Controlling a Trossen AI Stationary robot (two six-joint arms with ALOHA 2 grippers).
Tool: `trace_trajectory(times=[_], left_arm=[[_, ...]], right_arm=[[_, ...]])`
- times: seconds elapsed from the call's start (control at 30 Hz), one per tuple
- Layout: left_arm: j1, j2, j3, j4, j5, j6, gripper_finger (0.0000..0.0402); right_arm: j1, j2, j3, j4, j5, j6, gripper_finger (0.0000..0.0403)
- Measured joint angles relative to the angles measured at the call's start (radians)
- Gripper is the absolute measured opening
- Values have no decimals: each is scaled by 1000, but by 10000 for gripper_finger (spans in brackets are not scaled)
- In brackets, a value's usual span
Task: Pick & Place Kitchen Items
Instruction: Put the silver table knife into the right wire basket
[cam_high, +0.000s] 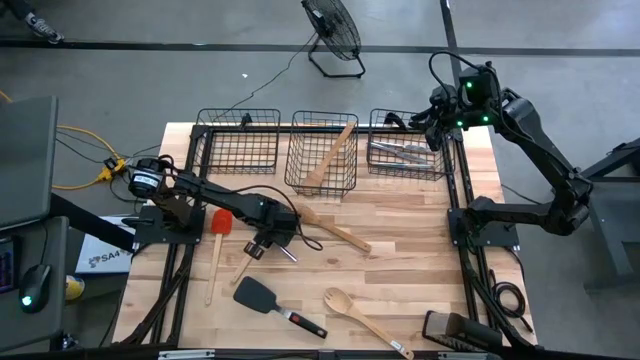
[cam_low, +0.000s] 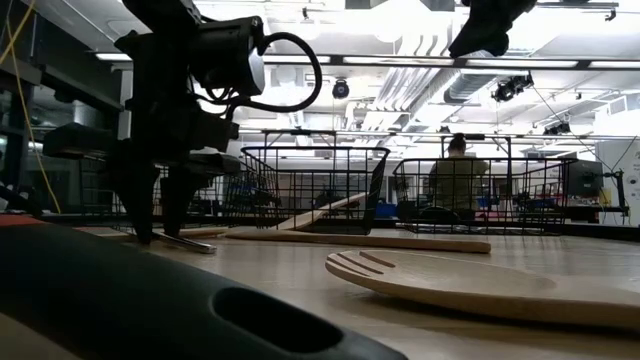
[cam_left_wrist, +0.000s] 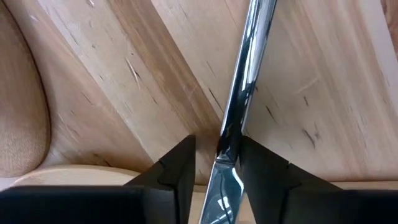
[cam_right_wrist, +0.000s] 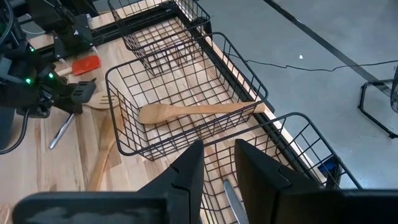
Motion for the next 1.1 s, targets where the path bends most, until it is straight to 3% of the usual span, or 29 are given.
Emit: trace_trajectory(times=[0.43, 1.1], left_arm=[[1, 2, 0, 5, 45, -7, 30], [-1, 5, 57, -18, 124, -219, 30]], right_arm=[[0, 0, 0, 0, 0, 0, 81], [0, 0, 0, -1, -3, 0, 81]])
